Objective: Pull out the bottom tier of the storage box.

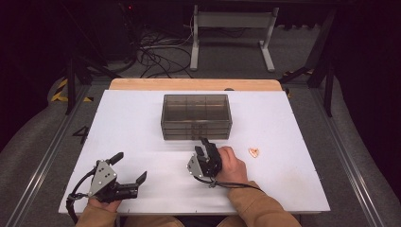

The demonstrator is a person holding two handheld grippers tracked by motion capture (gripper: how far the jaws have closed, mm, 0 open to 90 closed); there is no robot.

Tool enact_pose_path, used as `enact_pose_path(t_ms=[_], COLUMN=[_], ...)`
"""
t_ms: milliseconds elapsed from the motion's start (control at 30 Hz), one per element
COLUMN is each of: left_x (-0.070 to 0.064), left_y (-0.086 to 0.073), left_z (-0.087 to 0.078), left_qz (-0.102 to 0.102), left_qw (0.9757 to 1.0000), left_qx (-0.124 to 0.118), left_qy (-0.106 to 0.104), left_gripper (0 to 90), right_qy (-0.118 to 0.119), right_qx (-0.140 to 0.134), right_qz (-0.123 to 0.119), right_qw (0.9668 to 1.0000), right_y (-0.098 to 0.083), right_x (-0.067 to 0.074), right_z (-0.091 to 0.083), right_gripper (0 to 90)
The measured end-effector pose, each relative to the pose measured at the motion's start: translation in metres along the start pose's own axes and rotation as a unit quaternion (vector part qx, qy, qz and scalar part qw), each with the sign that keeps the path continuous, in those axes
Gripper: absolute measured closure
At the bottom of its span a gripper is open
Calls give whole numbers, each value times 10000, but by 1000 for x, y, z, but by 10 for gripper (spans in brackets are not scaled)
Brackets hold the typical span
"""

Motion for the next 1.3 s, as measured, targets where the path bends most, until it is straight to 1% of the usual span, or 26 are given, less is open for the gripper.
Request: enact_pose_path(t_ms=[100, 200, 267, 300, 367, 400, 533, 633, 667, 700, 767, 800, 833, 867, 900, 933, 1300], left_x=[0, 0, 0, 0, 0, 0, 0, 0, 0, 0, 0, 0, 0, 0, 0, 0, -1], left_y=[0, 0, 0, 0, 0, 0, 0, 0, 0, 0, 0, 0, 0, 0, 0, 0, -1], left_z=[0, 0, 0, 1, 1, 1, 1, 1, 1, 1, 1, 1, 1, 1, 1, 1, 1], left_qz=[10, 16, 15, 13, 14, 12, 13, 17, 14, 11, 13, 13, 13, 6, 6, 3, -3], left_qw=[10000, 10000, 10000, 10000, 10000, 10000, 10000, 10000, 10000, 10000, 10000, 10000, 10000, 10000, 10000, 10000, 10000], left_qx=[8, 8, 8, 11, 12, 13, 19, 18, 20, 20, 19, 17, 13, 9, 9, 11, 36], left_qy=[-1, -5, -5, -3, -5, -8, -13, -15, -15, -13, -14, -15, -15, -14, -14, -19, -38], left_gripper=[26, 26, 26, 26, 26, 26, 26, 26, 26, 26, 27, 27, 26, 26, 26, 26, 27], right_qy=[10, -43, 0, -65, -11, -60, -7, -80, -70, -134, -162, -167, -180, -210, -210, -220, -316], right_qx=[20, 34, 57, 64, 114, 105, 169, 197, 212, 279, 303, 325, 352, 381, 381, 421, 548], right_qz=[-45, -1, -88, -56, -171, -127, -251, -254, -318, -364, -391, -458, -472, -551, -551, -661, -770], right_qw=[10000, 10000, 9999, 9999, 9998, 9998, 9995, 9995, 9992, 9989, 9986, 9983, 9981, 9975, 9975, 9967, 9950], right_y=[0, -1, -1, -1, -2, -2, -3, -3, -3, -3, -3, -3, -3, -3, -3, -3, -4], right_x=[0, 0, 1, 0, 2, 2, 3, 3, 3, 3, 3, 3, 4, 5, 5, 6, 5], right_z=[0, 1, 1, 2, 3, 4, 6, 8, 9, 11, 12, 13, 14, 15, 15, 16, 21], right_gripper=[537, 538, 540, 541, 544, 545, 555, 568, 571, 575, 577, 580, 582, 586, 586, 589, 615])
Point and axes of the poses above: each handheld gripper's, and its own axes: z roughly forward along the jaws, y roughly out of its top, x roughly to its left, the point moved 10 cm from there along z, roughly forward along the jaws, and after that the axes turned 1 degree about y, right-handed, at the moved point
